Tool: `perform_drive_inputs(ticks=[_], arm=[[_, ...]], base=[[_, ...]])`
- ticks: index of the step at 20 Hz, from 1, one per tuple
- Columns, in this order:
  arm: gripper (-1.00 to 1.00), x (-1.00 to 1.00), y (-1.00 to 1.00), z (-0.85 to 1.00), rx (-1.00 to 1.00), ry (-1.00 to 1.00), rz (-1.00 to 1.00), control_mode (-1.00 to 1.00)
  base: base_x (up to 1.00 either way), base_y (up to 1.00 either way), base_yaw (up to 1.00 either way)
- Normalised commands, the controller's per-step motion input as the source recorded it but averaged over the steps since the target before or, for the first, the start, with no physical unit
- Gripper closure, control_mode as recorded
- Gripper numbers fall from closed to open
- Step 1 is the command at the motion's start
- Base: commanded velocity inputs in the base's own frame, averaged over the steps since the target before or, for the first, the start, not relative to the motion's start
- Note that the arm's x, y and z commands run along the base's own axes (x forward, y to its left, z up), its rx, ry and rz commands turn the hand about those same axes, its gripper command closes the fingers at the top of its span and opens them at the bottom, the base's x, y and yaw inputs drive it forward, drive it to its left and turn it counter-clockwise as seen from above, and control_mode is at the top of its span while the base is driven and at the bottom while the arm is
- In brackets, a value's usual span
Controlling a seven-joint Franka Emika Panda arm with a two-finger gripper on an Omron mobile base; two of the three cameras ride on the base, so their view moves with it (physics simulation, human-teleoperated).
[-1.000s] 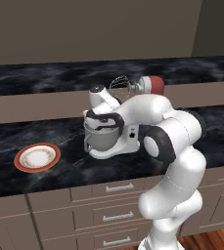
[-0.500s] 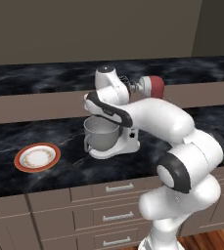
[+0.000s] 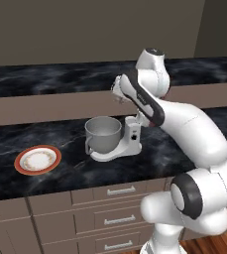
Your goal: Add butter and sugar cubes to the stand mixer bowl and then turn on the stand mixer to begin making frosting.
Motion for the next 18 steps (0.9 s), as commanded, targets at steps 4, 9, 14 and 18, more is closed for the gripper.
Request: perform_drive_inputs(ticks=[4,9,14,18], arm=[[-1.0,0.0,-1.0,0.23,0.23,0.0,-0.1,-1.0],[-1.0,0.0,-1.0,0.08,0.23,0.0,-0.09,-1.0],[-1.0,0.19,-1.0,0.0,0.21,0.01,-0.06,-1.0],[-1.0,0.5,-0.92,-0.03,0.2,0.06,-0.03,-1.0]], base=[[0.0,0.0,0.0],[0.0,0.0,0.0],[0.0,0.0,0.0],[0.0,0.0,0.0]])
